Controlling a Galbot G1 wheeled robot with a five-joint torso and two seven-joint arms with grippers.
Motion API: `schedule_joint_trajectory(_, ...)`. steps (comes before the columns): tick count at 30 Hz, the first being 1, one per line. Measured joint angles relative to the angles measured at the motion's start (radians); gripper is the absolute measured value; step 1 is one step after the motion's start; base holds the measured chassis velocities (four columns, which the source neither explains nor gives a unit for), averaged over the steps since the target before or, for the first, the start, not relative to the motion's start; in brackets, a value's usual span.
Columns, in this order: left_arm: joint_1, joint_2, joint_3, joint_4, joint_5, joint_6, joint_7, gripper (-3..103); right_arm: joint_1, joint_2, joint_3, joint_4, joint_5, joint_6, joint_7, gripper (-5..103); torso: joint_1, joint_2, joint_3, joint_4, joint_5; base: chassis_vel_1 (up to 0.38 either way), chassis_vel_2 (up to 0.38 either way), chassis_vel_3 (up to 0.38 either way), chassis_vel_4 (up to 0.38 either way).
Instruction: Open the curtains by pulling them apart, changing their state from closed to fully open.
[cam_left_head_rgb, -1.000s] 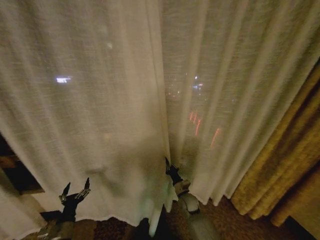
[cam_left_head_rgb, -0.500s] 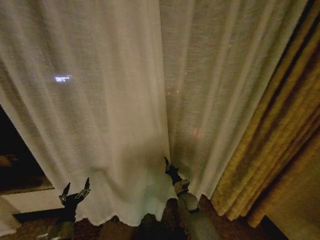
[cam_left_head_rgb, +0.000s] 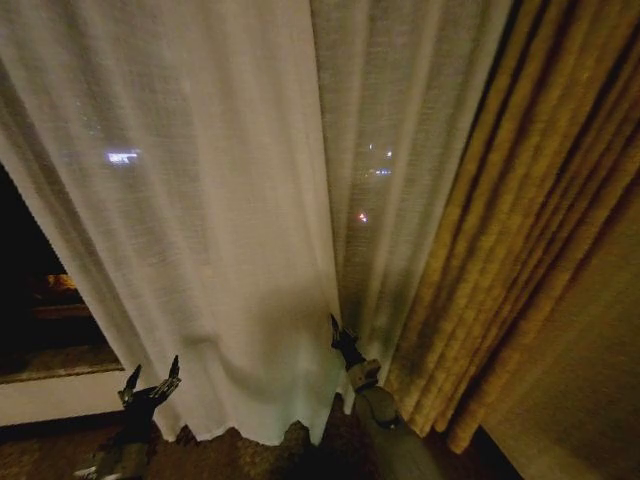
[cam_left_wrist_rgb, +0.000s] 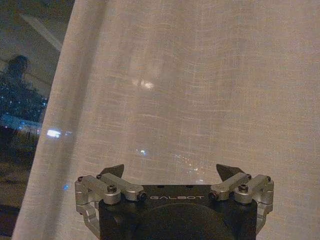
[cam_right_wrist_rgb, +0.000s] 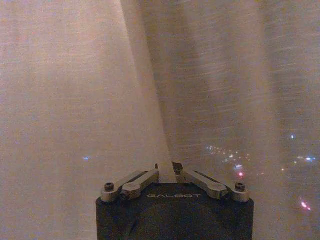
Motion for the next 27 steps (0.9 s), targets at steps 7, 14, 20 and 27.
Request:
schedule_joint_trajectory(7, 0.0, 0.0, 0.0, 0.0, 0.0, 0.0, 0.0, 100, 0.011, 0.001, -0.004, 0.016, -0.023, 0.006, 0.023, 0, 0.0, 0.0, 0.0, -0.0003, 0.0002, -0.282, -0.312, 0.3, 0.288)
schedule_joint_trajectory(14, 0.0, 0.0, 0.0, 0.0, 0.0, 0.0, 0.0, 100, 0.011, 0.005, -0.011, 0.013, -0.066, 0.008, 0.034, 0, 0.0, 0.0, 0.0, -0.0002, 0.0002, -0.047, -0.076, 0.067, 0.059)
schedule_joint_trajectory(20, 0.0, 0.0, -0.001, 0.0, 0.0, 0.0, 0.0, 100, 0.02, 0.006, -0.027, 0.0, -0.123, -0.003, 0.037, 0, 0.0, 0.0, 0.0, 0.0001, -0.0006, 0.049, 0.041, -0.047, -0.054)
schedule_joint_trajectory(27, 0.0, 0.0, 0.0, 0.0, 0.0, 0.0, 0.0, 100, 0.076, 0.011, -0.048, -0.077, -0.129, -0.015, 0.06, 0, 0.0, 0.0, 0.0, 0.0, 0.0002, 0.0, 0.0, 0.0, 0.0)
